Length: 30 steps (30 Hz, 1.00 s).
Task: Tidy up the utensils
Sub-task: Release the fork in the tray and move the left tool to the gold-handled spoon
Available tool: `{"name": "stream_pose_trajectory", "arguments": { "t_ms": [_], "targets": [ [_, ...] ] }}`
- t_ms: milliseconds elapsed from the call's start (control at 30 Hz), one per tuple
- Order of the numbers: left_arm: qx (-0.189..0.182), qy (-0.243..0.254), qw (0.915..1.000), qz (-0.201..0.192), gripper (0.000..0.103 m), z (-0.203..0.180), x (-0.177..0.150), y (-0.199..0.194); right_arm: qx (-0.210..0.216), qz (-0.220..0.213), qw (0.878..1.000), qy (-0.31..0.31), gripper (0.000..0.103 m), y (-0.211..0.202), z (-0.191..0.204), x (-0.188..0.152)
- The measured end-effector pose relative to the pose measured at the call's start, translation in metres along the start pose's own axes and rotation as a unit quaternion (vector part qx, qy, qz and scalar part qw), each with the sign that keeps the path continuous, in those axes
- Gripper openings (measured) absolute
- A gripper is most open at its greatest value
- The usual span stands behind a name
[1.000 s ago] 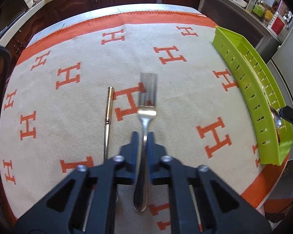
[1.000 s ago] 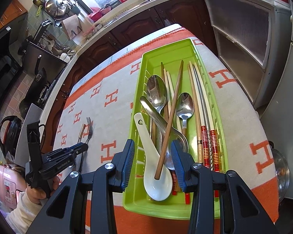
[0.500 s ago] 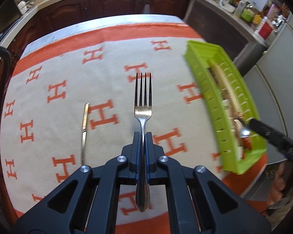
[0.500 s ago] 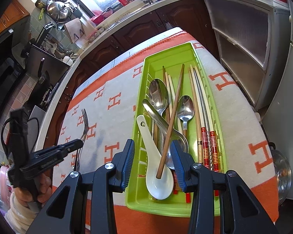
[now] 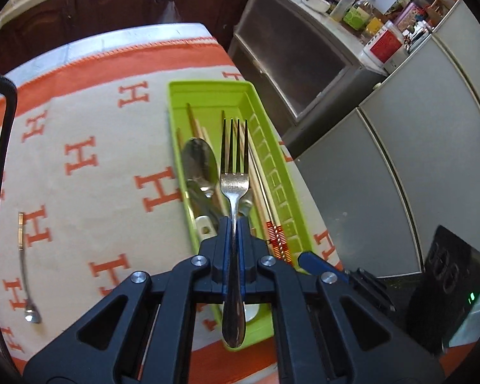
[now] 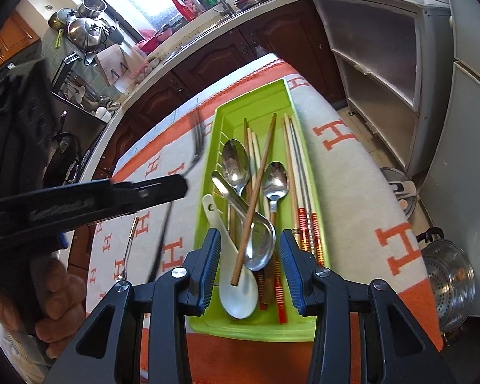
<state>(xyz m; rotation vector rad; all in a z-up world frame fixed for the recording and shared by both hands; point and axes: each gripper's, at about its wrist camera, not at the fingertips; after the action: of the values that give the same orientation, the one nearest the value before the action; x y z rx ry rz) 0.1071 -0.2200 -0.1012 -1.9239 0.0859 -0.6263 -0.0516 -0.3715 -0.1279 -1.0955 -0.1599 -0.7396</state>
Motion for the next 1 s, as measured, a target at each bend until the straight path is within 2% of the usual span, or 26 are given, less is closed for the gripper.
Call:
{"name": "stream_pose_trajectory", "arguments": {
  "t_ms": [167,333,400,467,533,567,733,1000],
  "targets": [
    [0.009,0.031,0.9993,0.02,0.002,-0.016,-0.004,0.031,-0.01,0.003,1.0,0.011,0.039,-0.003,-0.01,-0.006],
    [0.023,0.069,0.9974,0.006,0.006,-0.024,-0.011,0.023,-0.013,0.006,1.0,0.012,0.039,-0.003,-0.012,-0.009],
    [0.033,0.078,0.9964,-0.001,0.015,-0.023,-0.013,0.014,-0.012,0.007,1.0,0.01,0.039,-0.004,-0.009,-0.009],
    [0.043,0.082,0.9956,-0.014,0.039,-0.018,-0.016,0.0,-0.01,0.007,1.0,0.005,0.04,-0.005,-0.004,-0.009],
    [0.053,0.083,0.9947,-0.029,0.051,-0.009,-0.021,-0.016,-0.006,0.006,1.0,-0.002,0.04,-0.005,0.003,-0.008],
    [0.065,0.086,0.9936,-0.034,0.053,-0.005,-0.023,-0.023,-0.004,0.006,1.0,-0.006,0.04,-0.005,0.006,-0.008],
    [0.12,0.073,0.9895,-0.034,0.053,0.029,-0.038,-0.046,0.01,0.013,0.999,-0.029,0.04,0.001,0.031,-0.005],
    [0.171,-0.019,0.9848,-0.025,0.053,0.126,-0.059,-0.076,0.032,0.037,0.993,-0.11,0.04,0.02,0.105,-0.006]
  ]
}}
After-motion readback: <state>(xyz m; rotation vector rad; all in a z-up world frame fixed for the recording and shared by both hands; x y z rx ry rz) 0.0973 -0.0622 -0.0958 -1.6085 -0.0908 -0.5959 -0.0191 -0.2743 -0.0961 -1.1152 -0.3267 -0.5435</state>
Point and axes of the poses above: each gripper's, at about its wrist camera, not at the fingertips, and y roughly the way its jaws point, z to its left, x to its top, and after that the axes turned 1 degree about -z, right-handed
